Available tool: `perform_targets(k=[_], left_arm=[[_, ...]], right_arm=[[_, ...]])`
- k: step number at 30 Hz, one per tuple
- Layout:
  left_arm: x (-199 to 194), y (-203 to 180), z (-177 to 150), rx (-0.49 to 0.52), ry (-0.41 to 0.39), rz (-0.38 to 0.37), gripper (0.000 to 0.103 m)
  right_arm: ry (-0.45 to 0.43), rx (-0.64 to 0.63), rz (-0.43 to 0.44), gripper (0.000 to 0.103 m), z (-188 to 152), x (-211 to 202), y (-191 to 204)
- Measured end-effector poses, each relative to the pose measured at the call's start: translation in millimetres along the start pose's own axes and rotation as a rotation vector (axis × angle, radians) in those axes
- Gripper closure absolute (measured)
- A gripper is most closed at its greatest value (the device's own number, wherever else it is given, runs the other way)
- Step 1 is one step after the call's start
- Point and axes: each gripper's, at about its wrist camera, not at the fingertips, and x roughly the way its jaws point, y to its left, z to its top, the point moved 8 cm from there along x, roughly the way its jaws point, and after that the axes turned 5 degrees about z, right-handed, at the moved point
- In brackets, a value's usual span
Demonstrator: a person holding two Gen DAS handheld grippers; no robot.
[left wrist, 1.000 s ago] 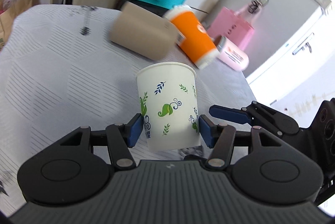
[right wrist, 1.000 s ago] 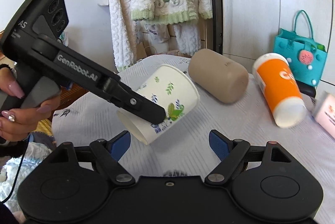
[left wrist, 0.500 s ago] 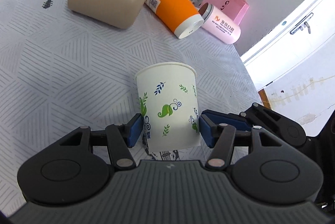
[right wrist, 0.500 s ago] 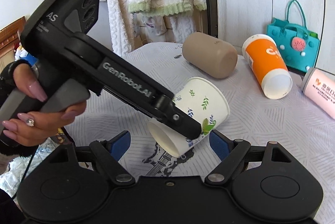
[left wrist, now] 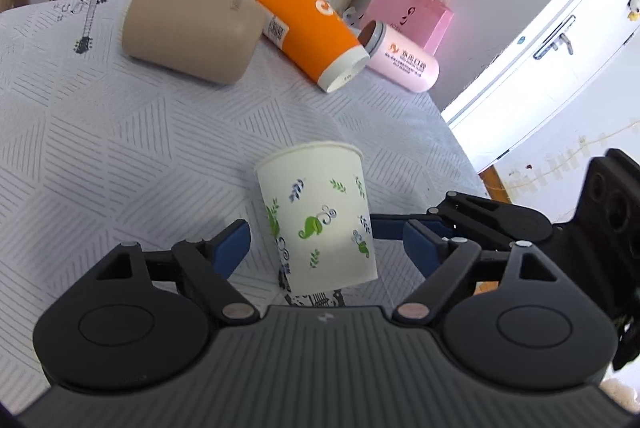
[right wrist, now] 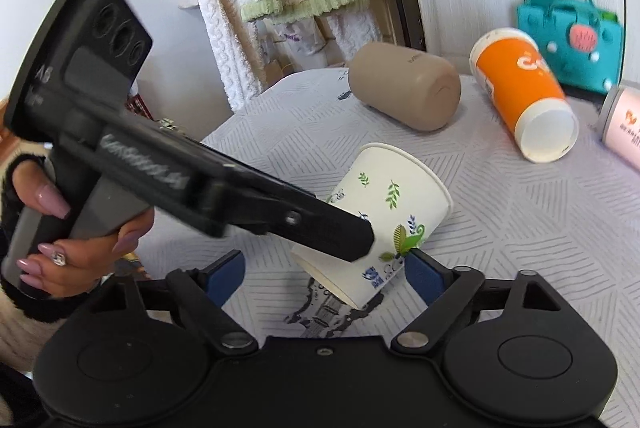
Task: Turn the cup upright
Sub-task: 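Lift the white cup with the left tool and rotate it upright, then lower the upright white cup onto the table and open the left tool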
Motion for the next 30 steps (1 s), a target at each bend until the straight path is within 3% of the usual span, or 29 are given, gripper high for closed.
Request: perform_targets(k=[5,7,13,15,18,23,30], left_arm=[[2,11,5,-0.019,0.031,-0.018,0.028],[5,15,7,-0.044,0.056,-0.053,0.042],[13,22,14,-0.078,0.069,-0.093,0.049],[13,24,16,-0.074,0.063,-0.09,0.049],[12,25,17,-0.047,0.044,-0.087,0.05],[5,22,14,-0.007,0.0,-0.094,0.05],[-8,11,20,0.085,-0.119,-0.069,0.05]], right_arm=[[0.066,0.104,0.075,0.008,11,6,-8],[0.087,0.159,0.105,0.008,16,9,-13],[0.113,0.274,0.163,0.008,20,19,-31],[0.113,0.284,0.163,0.012,20,22,-34],[0.12,0.293,0.138,0.027,17,24,-41],[0.095,0.225,0.116,0.031,18,20,-39],[0.006,-0.069,-0.043,0.031,25,14,-22]])
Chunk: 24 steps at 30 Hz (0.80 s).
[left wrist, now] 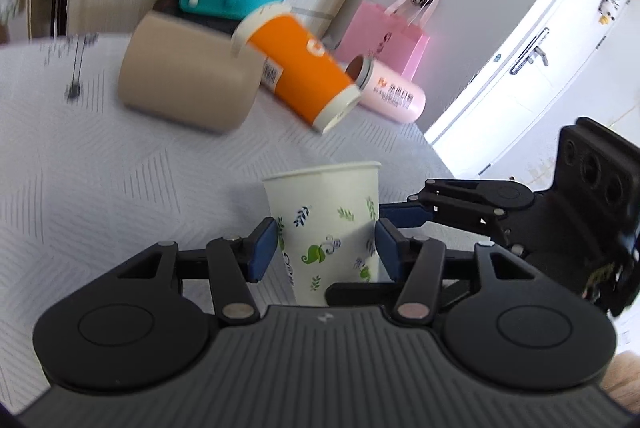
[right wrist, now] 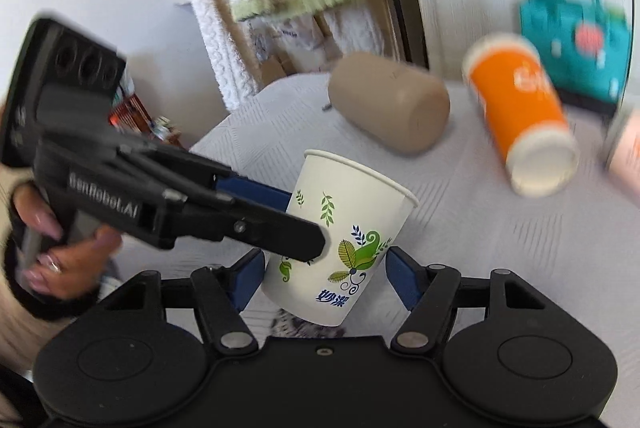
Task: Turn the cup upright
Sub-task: 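Lower the upright white cup onto the table and open the left tool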
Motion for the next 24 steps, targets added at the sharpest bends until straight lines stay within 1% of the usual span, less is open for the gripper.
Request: perform_targets(k=[2,4,7,10,13,15,18,24], left_arm=[[-2,-3,4,0.032,-0.035,0.012,0.05],[-3,-5,8,0.062,-0.067,0.023,0.05],[-4,-7,12,0.098,-0.12,0.036,0.05],[-4,-9,15,0.122,-0.156,0.054,0.05],[-3,-9,16,0.151,-0.182,0.073,0.05],[-3,-8,17,0.16,-0.189,0.081,0.05],[2,-6,14,0.169,-0.184,0.098,0.05],[12,-1,9,0.177,-0.168,0.128,0.051]], right_arm=[[-0.021,-0.095,-0.083,0.031,2,2,5],[-0.044,-0.17,-0.147,0.031,3,5,8],[-0.084,-0.214,-0.188,0.032,9,4,3],[-0.127,-0.274,-0.235,0.032,12,8,1],[-0.157,-0.394,-0.322,0.032,13,15,6],[-0.162,-0.464,-0.378,0.032,13,20,8],[-0.159,-0.498,-0.391,0.032,14,24,6],[-0.132,-0.457,-0.346,0.032,15,28,2]])
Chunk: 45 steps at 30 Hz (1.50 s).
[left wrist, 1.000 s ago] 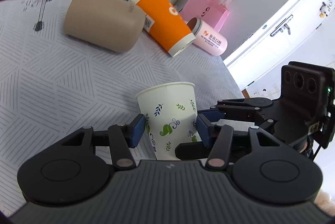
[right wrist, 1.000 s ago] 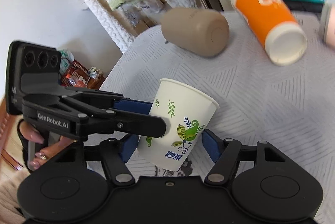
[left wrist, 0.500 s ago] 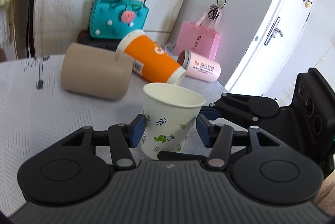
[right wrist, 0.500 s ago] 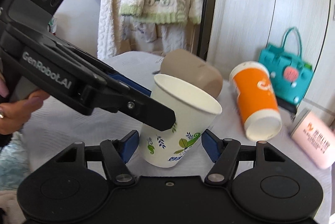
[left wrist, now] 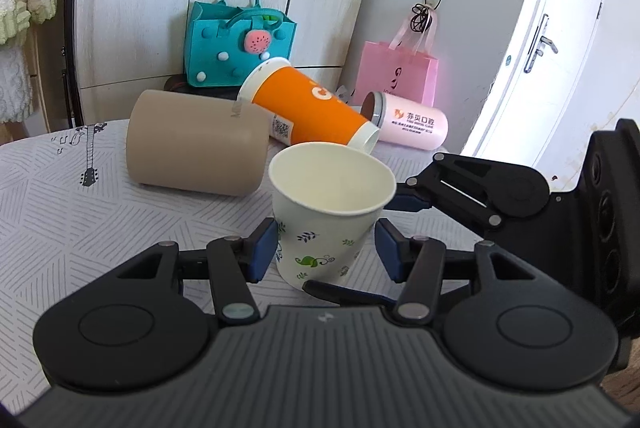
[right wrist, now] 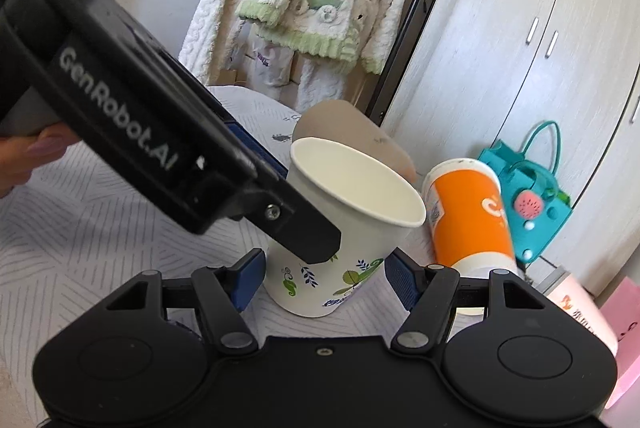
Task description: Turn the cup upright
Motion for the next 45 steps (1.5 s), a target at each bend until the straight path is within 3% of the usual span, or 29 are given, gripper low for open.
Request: perform_targets(k=[3,5,7,17,20,28,32,40,45], left_arm=[[2,4,-1,-0.03,0.007,-0.002,0.05],[2,4,-2,-0.036,0.001,0.007,0.05],[0,3,-4,-0.026,-0.005,0.022,0.047],[-26,2,-15,-0.025,-0.013,0.109,0.041],[-40,-4,-16,-0.011,-0.034,0.153,0.041],[-75,-15,-21,-0.018,-0.058,0.231,0.036],[-89,-21,-26,-0.015,-0.033,0.285,0.036],[-114,-32,-28,-0.011,-0.041,0.306,0.032],[-128,-38,-31,-0.013,-0.073,0.335,0.028]], right_arm=[[-0.001,0.03,0.007,0.032,0,1,-1],[-0.006,0.046,0.002,0.02,-2,-1,-1],[-0.016,0.056,-0.011,0.016,-5,-3,0],[-0.042,0.18,-0.005,0.015,-14,-30,-7],[-0.058,0.226,-0.02,0.01,-17,-41,-8],[-0.095,0.285,-0.059,0.01,-15,-71,-8],[-0.086,0.32,-0.104,0.009,-15,-90,-10],[-0.131,0.386,-0.194,0.009,-18,-126,-23],[-0.149,0.426,-0.242,0.001,-24,-143,-28]])
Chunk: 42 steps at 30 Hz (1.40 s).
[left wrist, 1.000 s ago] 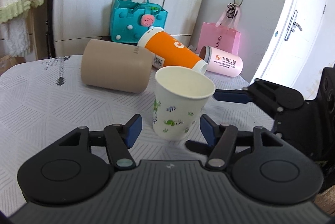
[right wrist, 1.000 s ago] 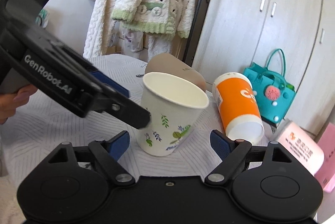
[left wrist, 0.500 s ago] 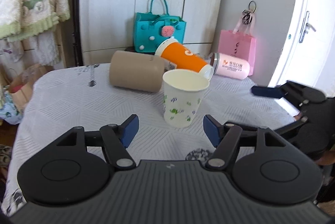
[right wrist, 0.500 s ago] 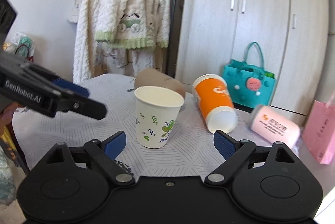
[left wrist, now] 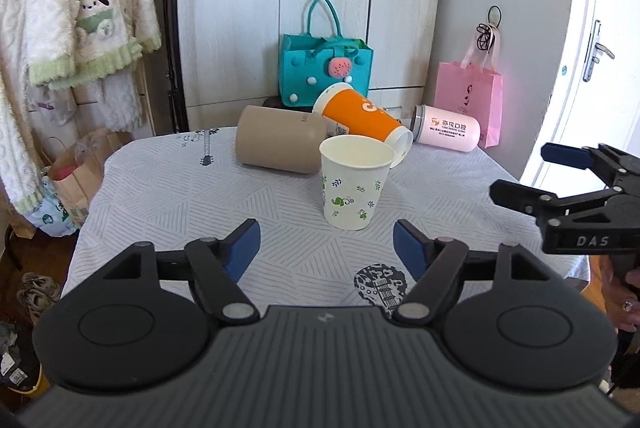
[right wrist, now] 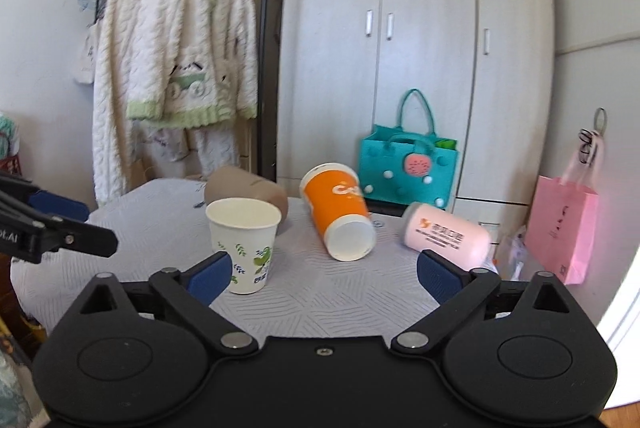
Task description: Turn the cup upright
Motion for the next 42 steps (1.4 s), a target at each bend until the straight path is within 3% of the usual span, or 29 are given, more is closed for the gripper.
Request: perform_targets(k=[7,13,20,29,42], left_arm=[[-9,6,-6,-0.019,-0.027,0.069,0.01],[-14,18,-16,-0.07,-0.06,0.123,0.006],[-11,22,-34,-0.074,-0.03,0.177,0.0],[-6,23,-48,-0.082,0.02,0.203,0.0],[-6,21,-51,-0.07,0.001,0.223,0.0]], right_arm=[[0.003,0.006,-0.04,0.0,-12,-16,4],[0.011,0.025,-0.064,0.0,-19,-22,16],[0.007,0.071,-0.092,0.0,-26,-24,26],[0.045,0.084,-0.174,0.0,-40,-22,29],[0.076,0.108,-0.233,0.0,-46,-20,26]])
